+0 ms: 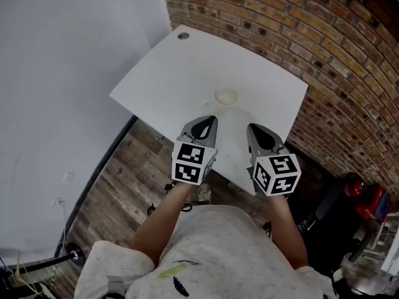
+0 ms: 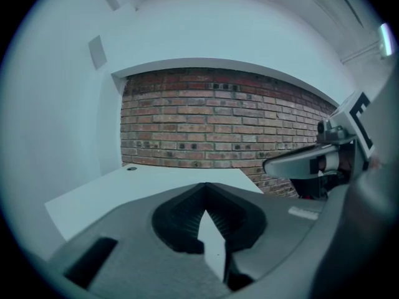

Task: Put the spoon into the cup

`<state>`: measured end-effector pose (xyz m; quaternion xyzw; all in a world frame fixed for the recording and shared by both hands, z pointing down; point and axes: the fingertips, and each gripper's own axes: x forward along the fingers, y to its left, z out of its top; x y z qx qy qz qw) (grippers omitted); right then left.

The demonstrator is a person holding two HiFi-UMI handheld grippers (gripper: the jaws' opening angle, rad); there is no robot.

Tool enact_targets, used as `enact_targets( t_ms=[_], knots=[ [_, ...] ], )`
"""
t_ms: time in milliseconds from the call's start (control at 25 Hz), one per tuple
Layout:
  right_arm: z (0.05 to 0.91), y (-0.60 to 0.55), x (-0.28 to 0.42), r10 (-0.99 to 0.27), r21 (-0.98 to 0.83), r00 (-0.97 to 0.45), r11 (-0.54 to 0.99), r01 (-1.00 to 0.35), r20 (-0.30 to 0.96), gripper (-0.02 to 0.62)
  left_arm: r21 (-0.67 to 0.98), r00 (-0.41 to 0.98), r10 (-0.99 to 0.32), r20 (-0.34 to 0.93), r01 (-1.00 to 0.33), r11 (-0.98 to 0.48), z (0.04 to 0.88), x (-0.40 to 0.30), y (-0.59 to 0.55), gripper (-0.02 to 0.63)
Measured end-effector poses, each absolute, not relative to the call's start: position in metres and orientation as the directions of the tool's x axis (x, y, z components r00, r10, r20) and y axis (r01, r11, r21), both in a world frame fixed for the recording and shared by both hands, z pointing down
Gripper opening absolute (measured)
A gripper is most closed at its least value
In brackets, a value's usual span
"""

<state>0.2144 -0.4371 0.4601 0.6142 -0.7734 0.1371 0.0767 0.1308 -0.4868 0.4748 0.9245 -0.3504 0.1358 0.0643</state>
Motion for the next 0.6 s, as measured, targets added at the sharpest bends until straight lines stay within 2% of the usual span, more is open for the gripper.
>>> enact_targets(
  t_ms=[600],
  knots=[
    [0.461, -0.415, 0.212, -0.928, -0.117, -0.242, 0.217, -0.969, 0.283, 0.009, 0.019, 0.716, -0.632, 0.297, -0.666, -0.746, 0.474, 0.131, -0.463, -0.003]
  ],
)
